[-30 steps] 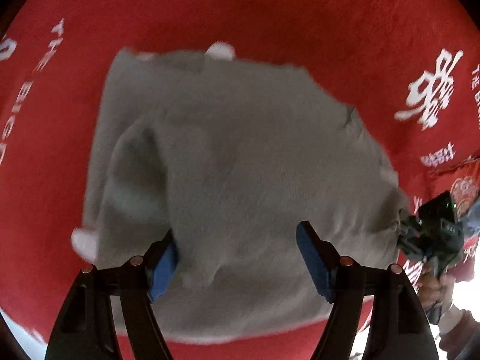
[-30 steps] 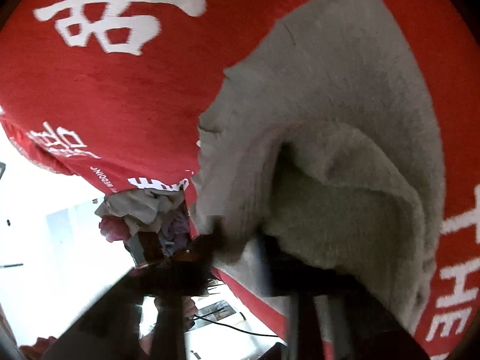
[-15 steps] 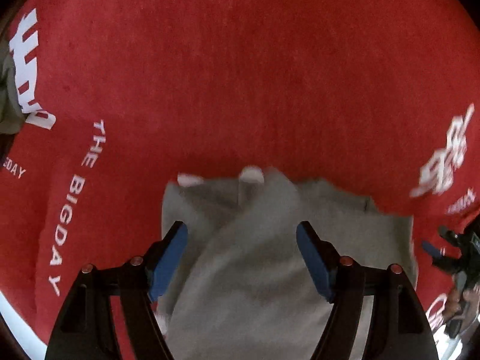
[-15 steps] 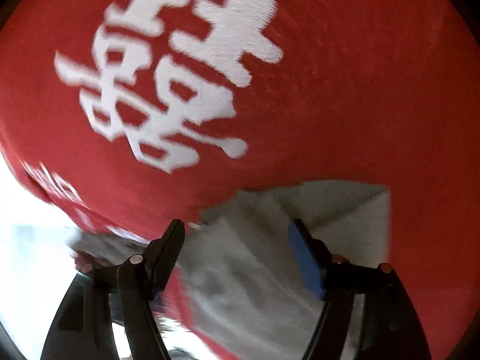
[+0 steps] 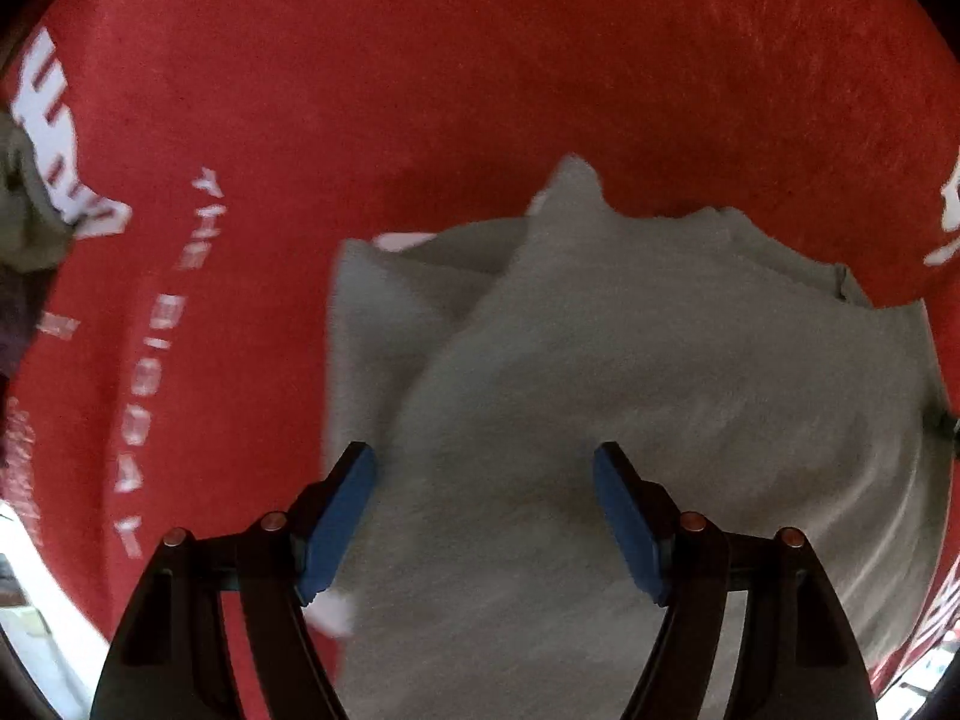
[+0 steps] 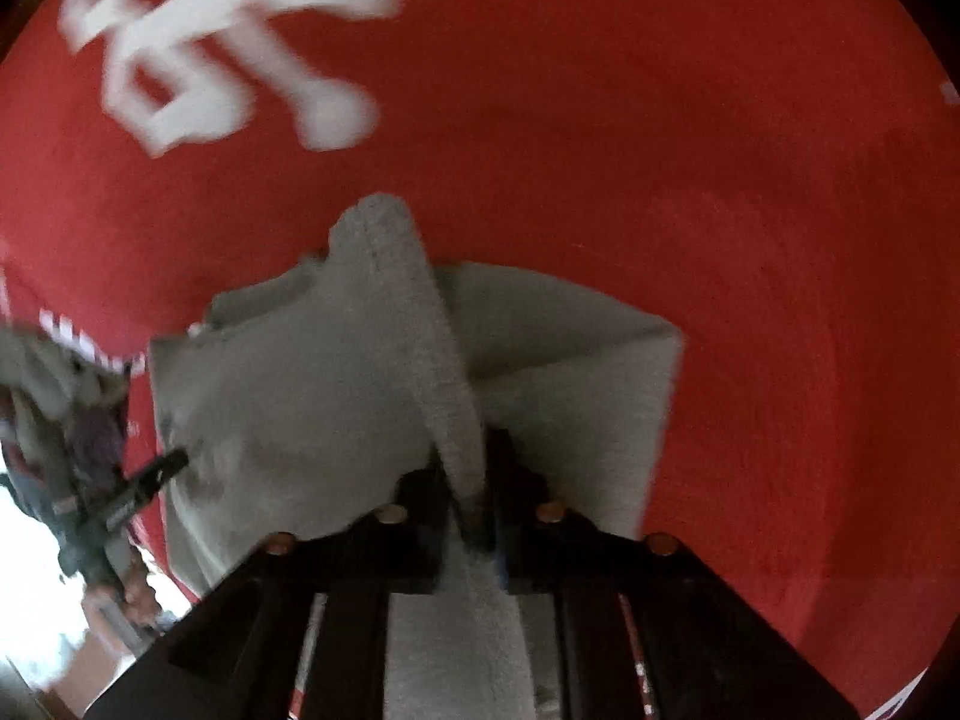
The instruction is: Fold small clothes
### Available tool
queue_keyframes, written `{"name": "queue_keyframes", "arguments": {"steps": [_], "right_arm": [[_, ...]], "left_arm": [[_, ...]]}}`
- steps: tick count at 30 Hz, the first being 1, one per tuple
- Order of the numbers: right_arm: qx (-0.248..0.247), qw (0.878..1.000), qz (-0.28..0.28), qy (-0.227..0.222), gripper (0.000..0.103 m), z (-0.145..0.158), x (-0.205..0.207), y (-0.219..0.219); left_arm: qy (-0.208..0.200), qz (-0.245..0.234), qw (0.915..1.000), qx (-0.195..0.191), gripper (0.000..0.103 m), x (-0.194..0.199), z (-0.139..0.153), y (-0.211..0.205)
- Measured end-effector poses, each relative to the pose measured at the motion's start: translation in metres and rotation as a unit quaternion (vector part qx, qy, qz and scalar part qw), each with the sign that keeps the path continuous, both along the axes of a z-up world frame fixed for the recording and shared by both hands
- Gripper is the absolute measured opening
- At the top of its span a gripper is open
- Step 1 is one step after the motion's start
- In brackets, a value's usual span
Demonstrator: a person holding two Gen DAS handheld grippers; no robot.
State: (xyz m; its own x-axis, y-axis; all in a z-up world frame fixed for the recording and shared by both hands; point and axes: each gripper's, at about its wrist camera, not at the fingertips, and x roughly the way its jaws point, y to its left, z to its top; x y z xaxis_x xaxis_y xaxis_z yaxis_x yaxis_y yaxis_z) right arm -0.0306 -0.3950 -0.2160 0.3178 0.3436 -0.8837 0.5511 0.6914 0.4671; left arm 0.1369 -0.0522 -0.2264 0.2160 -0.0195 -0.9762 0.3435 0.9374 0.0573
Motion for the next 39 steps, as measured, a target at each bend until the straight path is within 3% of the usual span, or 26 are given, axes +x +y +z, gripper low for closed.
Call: {"name": "queue_keyframes", "arguments": {"steps": [3, 5, 7, 11, 15, 20, 21, 23, 24, 25, 26, 27, 28, 29, 31, 34, 37, 39], "right_arm": [[-0.01, 1.0, -0.025, -0.003, 0.038, 0.012, -0.012, -0.009], [-0.007, 0.999, -0.024, -0.022, 0.04, 0.029, -0.02, -0.004], [0.039, 0.997, 0.001, -0.069, 0.04, 0.047, -0.03, 0.013], [0.148, 0.983, 0.056, -0.094, 0.05, 0.061, -0.041, 0.076], [0.257, 0.961, 0.069, -0.074, 0.054, 0.036, -0.058, 0.166], [0.321, 0.946, -0.01, -0.04, 0.055, -0.017, -0.072, 0.238], [0.329, 0.943, -0.029, -0.042, 0.055, -0.025, -0.078, 0.244], [0.33, 0.941, -0.065, -0.046, 0.055, -0.04, -0.075, 0.26], [0.326, 0.941, -0.083, -0.049, 0.055, -0.045, -0.074, 0.261], [0.327, 0.938, -0.103, -0.057, 0.055, -0.047, -0.072, 0.267], [0.331, 0.933, -0.123, -0.064, 0.055, -0.049, -0.071, 0.266], [0.333, 0.93, -0.142, -0.068, 0.049, -0.05, -0.069, 0.266], [0.329, 0.93, -0.151, -0.067, 0.015, -0.05, -0.066, 0.268], [0.317, 0.934, -0.155, -0.062, 0.008, -0.048, -0.062, 0.267], [0.289, 0.945, -0.134, -0.071, 0.008, -0.031, -0.054, 0.265], [0.22, 0.973, -0.043, -0.048, 0.008, -0.012, -0.05, 0.278], [0.196, 0.98, -0.024, -0.004, 0.007, -0.029, -0.057, 0.283], [0.202, 0.979, -0.03, -0.003, 0.007, -0.035, -0.062, 0.28]], "left_arm": [[0.02, -0.001, 0.9998, -0.003, 0.076, -0.009, 0.014, 0.027], [0.042, -0.001, 0.9989, -0.02, 0.076, -0.019, 0.022, 0.049], [0.06, -0.008, 0.9977, -0.031, 0.076, -0.03, 0.023, 0.063], [0.091, -0.023, 0.9939, -0.058, 0.076, -0.057, 0.018, 0.081], [0.101, -0.041, 0.9896, -0.093, 0.076, -0.064, 0.008, 0.089], [0.115, -0.081, 0.9819, -0.126, 0.074, -0.065, -0.006, 0.089], [0.12, -0.089, 0.9802, -0.131, 0.068, -0.065, -0.008, 0.088], [0.133, -0.102, 0.9775, -0.128, 0.039, -0.062, -0.015, 0.086], [0.128, -0.109, 0.9779, -0.125, 0.034, -0.061, -0.016, 0.087], [0.13, -0.114, 0.9768, -0.127, 0.016, -0.059, -0.016, 0.089], [0.138, -0.126, 0.9736, -0.131, 0.009, -0.056, -0.015, 0.088], [0.14, -0.124, 0.9727, -0.137, 0.009, -0.054, -0.013, 0.091], [0.139, -0.123, 0.9724, -0.142, 0.009, -0.055, -0.009, 0.094], [0.137, -0.123, 0.9723, -0.143, 0.008, -0.054, -0.008, 0.098], [0.13, -0.13, 0.9727, -0.142, 0.008, -0.059, -0.005, 0.106], [0.125, -0.133, 0.9751, -0.126, 0.008, -0.071, -0.015, 0.114], [0.115, -0.114, 0.9787, -0.127, 0.008, -0.076, -0.017, 0.118], [0.091, -0.098, 0.9851, -0.108, 0.009, -0.08, -0.008, 0.119]]}}
